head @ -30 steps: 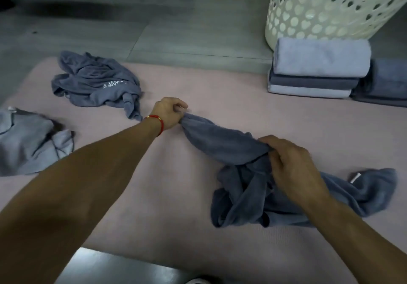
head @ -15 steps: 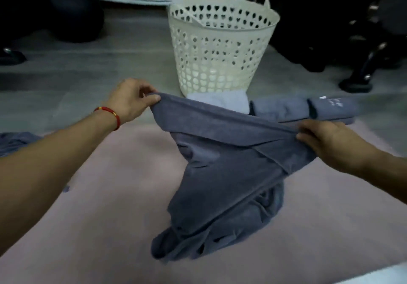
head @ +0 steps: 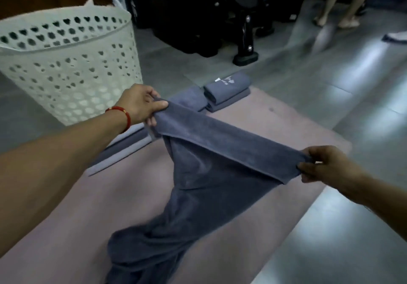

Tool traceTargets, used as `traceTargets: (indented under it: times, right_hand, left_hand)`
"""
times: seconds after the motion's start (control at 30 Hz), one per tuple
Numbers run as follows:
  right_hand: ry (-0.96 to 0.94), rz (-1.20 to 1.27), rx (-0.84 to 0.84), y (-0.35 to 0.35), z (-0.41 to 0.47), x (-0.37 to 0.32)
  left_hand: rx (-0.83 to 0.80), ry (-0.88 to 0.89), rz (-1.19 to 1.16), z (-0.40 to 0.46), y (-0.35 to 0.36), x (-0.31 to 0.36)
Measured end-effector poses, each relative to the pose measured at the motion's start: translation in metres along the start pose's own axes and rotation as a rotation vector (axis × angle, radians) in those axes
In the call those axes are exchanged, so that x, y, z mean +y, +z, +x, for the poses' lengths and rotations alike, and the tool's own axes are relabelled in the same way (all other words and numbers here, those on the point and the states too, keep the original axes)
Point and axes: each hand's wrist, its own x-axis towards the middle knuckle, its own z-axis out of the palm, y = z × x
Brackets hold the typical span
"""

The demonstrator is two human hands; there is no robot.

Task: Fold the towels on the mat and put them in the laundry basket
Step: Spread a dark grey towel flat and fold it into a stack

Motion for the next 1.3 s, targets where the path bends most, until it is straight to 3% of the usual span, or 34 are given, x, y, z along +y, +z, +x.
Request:
traceTargets:
  times: [0.1, 0.23, 0.33, 0.4, 0.5, 0.6, 0.7, 0.8, 0.97, 1.13, 1.2, 1.3]
  right_hand:
    - [0.093, -0.038, 0.115, 0.0, 0.02, 0.049]
    - [0.304, 0.281, 0.244, -0.002, 0.059, 0.1]
    - [0.431, 0.613, 0.437, -0.013, 0.091, 0.122]
    - [0.424, 0.795, 0.56, -0.027, 0.114, 0.127]
    - [0.307, 0.883, 0.628, -0.048, 0.146, 0.127]
    - [0.217, 0.826, 0.536, -0.057, 0.159, 0.123]
    - [0.144, 0.401, 0.421, -0.04, 0.155, 0.127]
    - [0.015, 0.044, 0.25, 0.001, 0.143, 0.129]
    - [-0.393, -0.348, -0.019, 0.076, 0.117, 0.109]
    - [-0.693, -0.586, -0.257, 0.129, 0.089, 0.061]
    - [-0.829, -0.668, -0.327, 0.153, 0.077, 0.046]
    - [-0.889, -0.723, -0.498, 0.185, 0.048, 0.022]
  left_hand:
    - [-0.102, -0.091, -0.167, 0.042, 0.063, 0.014]
    - [-0.072, -0.197, -0.194, 0.102, 0.151, 0.024]
    - [-0.002, -0.236, -0.204, 0.141, 0.205, 0.045]
    - [0.079, -0.219, -0.237, 0.167, 0.229, 0.067]
    - [0.156, -0.075, -0.269, 0.219, 0.259, 0.088]
    - [0.049, 0.056, -0.182, 0.227, 0.276, 0.124]
    - [-0.158, 0.067, 0.027, 0.221, 0.298, 0.12]
    - [-0.275, 0.052, 0.253, 0.176, 0.303, 0.091]
    - [-0.374, 0.122, 0.381, 0.054, 0.258, 0.005]
    - [-0.462, -0.053, 0.37, -0.052, 0.178, -0.076]
    - [-0.553, -0.025, 0.36, -0.093, 0.157, -0.092]
    - [-0.593, 0.024, 0.247, -0.134, 0.147, -0.104]
